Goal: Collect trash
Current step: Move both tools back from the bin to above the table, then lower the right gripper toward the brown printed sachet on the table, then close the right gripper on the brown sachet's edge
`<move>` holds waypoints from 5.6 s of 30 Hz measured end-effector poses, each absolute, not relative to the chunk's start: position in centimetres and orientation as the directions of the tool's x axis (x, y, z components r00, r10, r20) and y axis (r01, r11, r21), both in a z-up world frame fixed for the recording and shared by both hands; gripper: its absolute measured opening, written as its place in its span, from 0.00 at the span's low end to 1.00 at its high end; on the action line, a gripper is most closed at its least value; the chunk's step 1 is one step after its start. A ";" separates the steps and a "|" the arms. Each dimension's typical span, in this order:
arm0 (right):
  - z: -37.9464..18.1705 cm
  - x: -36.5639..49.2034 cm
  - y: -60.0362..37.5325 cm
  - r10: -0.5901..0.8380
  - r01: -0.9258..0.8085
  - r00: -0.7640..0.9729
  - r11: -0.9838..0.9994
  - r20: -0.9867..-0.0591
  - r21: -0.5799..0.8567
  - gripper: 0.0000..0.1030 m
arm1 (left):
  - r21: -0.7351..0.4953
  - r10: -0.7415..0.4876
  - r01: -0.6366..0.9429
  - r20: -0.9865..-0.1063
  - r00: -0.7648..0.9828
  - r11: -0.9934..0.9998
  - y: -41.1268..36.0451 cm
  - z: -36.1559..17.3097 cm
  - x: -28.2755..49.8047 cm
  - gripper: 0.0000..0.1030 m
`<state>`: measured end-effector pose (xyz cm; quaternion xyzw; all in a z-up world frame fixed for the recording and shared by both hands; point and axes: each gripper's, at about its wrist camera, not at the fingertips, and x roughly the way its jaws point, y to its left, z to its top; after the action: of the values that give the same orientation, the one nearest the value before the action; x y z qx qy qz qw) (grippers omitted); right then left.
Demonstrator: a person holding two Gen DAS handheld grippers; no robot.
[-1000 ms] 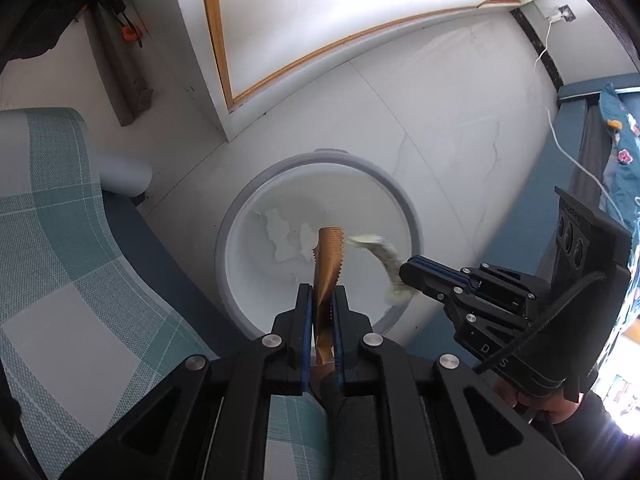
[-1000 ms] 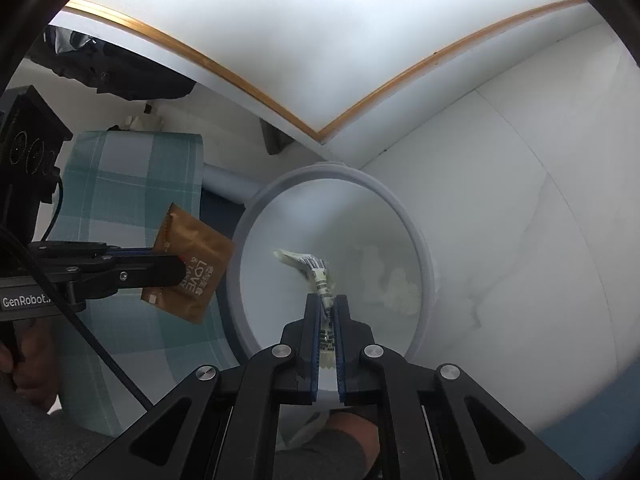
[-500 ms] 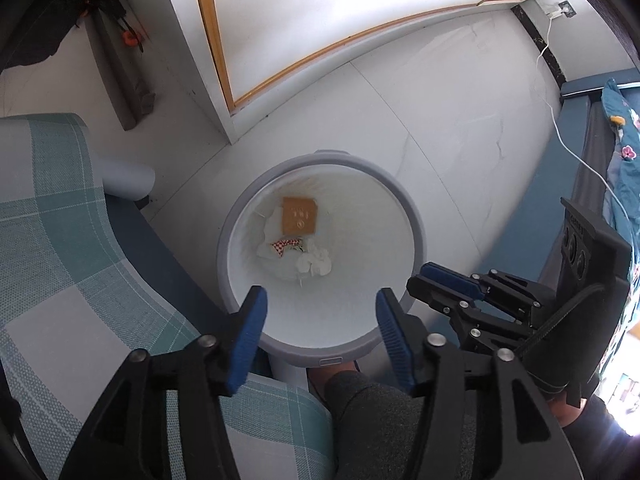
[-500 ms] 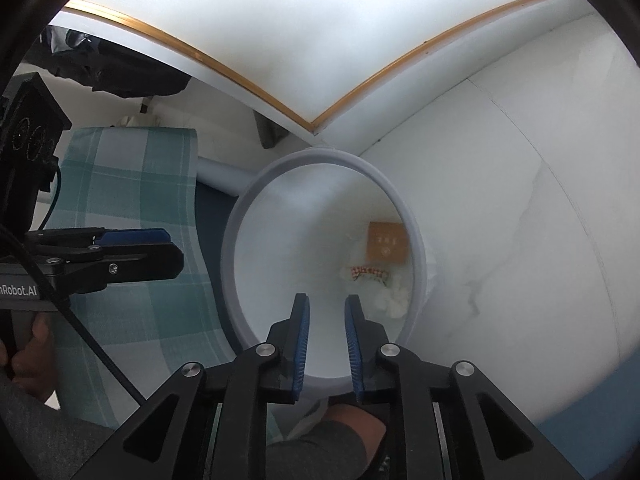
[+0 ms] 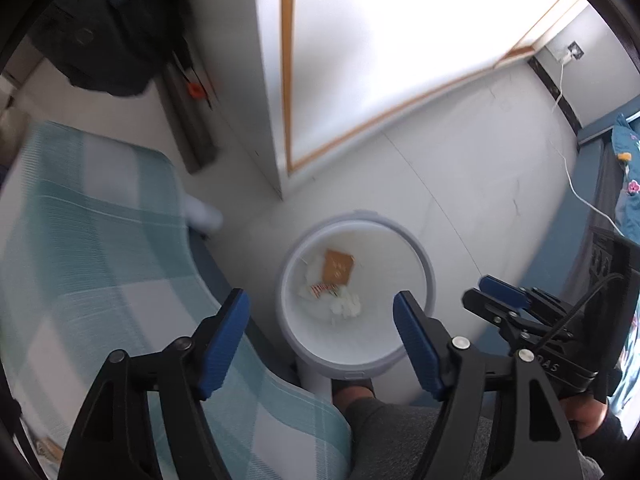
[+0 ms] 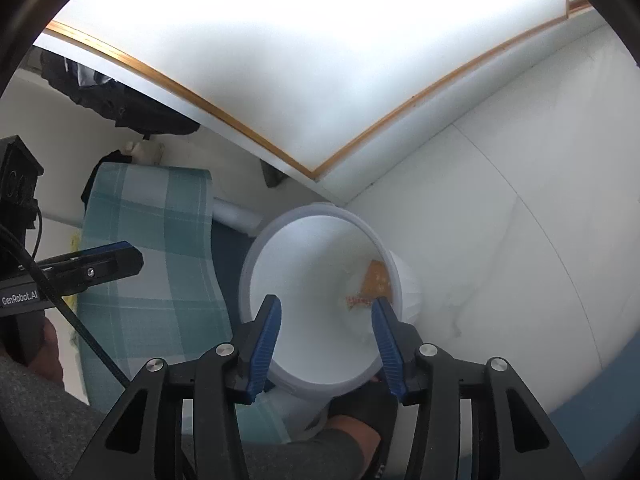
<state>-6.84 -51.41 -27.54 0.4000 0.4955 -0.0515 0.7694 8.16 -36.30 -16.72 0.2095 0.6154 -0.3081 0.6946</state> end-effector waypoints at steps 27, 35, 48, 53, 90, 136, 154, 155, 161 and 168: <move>-4.3 -7.3 -46.5 0.027 0.282 0.796 0.867 -0.604 0.411 0.73 | -0.026 -0.271 0.372 -0.732 0.625 0.928 -18.7 -0.4 6.6 0.83; 2.9 -7.3 -39.0 0.105 0.088 0.883 0.920 -0.457 0.382 0.83 | -0.073 -0.213 0.222 -0.671 0.710 0.972 -10.2 1.4 6.4 0.89; 4.5 -4.7 -25.8 0.274 -0.147 0.867 0.939 -0.417 0.312 0.87 | -0.142 -0.156 0.083 -0.641 0.751 0.986 0.5 0.3 5.6 0.90; 3.3 -3.0 -21.3 0.314 -0.211 0.835 0.941 -0.452 0.264 0.88 | -0.153 -0.117 0.026 -0.623 0.774 0.988 4.4 -1.0 5.1 0.90; -15.2 6.9 -9.5 0.285 -0.467 0.440 0.883 -0.851 0.054 0.92 | -0.282 -0.181 -0.075 -0.773 0.608 0.956 13.1 -9.0 8.6 0.90; -13.8 4.7 -11.1 0.316 -0.409 0.459 0.905 -0.830 0.119 0.02 | -0.144 -0.089 -0.049 -0.810 0.579 0.988 11.1 -11.2 8.1 0.90; -15.6 6.2 -11.9 0.169 -0.303 0.475 0.953 -0.863 0.020 0.64 | -0.183 -0.128 -0.046 -0.826 0.549 0.982 10.2 -11.4 8.9 0.90; -15.6 6.2 -11.8 0.173 -0.306 0.479 0.952 -0.860 0.021 0.54 | -0.188 -0.132 -0.048 -0.827 0.546 0.981 10.3 -11.5 8.9 0.90; -15.3 6.8 -11.0 0.191 -0.327 0.485 0.945 -0.853 0.026 0.20 | -0.213 -0.148 -0.060 -0.831 0.536 0.975 10.8 -11.6 9.1 0.90; -15.4 6.5 -10.5 0.227 -0.367 0.474 0.929 -0.851 0.043 0.00 | -0.245 -0.166 -0.077 -0.824 0.541 0.967 11.5 -11.3 9.1 0.90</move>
<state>6.51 -10.47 -15.39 -0.0726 0.4826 0.1736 0.8554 9.05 11.51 -11.31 -0.1268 0.4782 -0.0256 0.8687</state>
